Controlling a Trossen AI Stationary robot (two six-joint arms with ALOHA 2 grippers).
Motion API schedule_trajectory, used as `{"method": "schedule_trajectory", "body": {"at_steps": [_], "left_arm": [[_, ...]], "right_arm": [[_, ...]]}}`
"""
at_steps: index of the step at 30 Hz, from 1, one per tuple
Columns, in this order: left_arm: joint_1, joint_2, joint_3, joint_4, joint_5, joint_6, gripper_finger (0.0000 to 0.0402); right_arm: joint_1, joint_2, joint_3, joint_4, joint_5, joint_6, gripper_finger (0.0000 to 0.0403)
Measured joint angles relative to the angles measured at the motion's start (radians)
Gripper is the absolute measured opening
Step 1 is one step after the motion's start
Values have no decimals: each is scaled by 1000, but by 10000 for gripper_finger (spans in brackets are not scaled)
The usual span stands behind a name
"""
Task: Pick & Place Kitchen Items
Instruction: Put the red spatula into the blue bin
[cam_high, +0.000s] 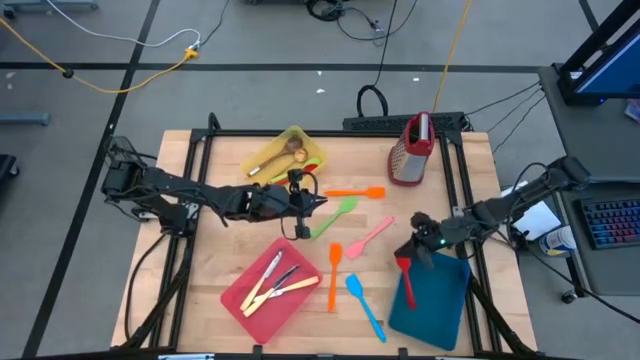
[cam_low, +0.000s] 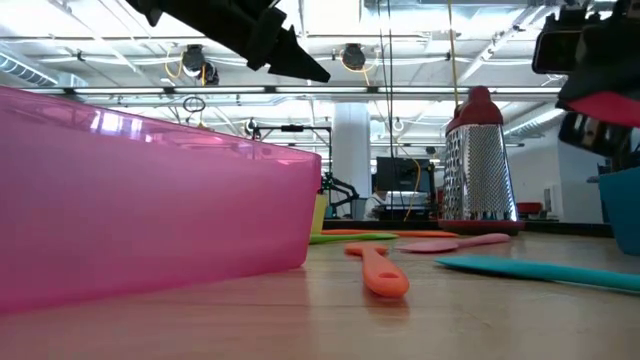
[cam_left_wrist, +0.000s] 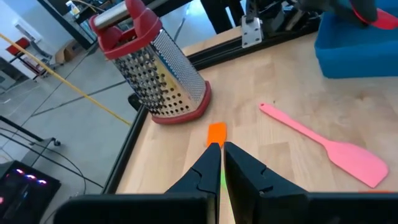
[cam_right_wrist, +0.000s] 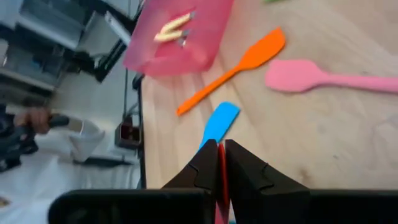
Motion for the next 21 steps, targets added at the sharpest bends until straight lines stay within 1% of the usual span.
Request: {"method": "schedule_trajectory", "body": {"at_steps": [3,8,10,15,17,21], "left_arm": [[6,0,0,-3,0,0,26],[11,0,0,-3,0,-17,26],[11,0,0,-2,0,-35,26],[10,0,0,-4,0,-57,26],[11,0,0,-4,0,-60,26],[11,0,0,-3,0,-83,26]], "right_arm": [[29,-17,-10,-9,70,30,11],[47,-65,8,2,78,-9,8],[55,-86,13,1,69,-28,9],[98,-95,12,-15,-57,60,9],[126,-86,6,-34,-57,111,9],[181,-50,-27,-38,-22,186,9]]}}
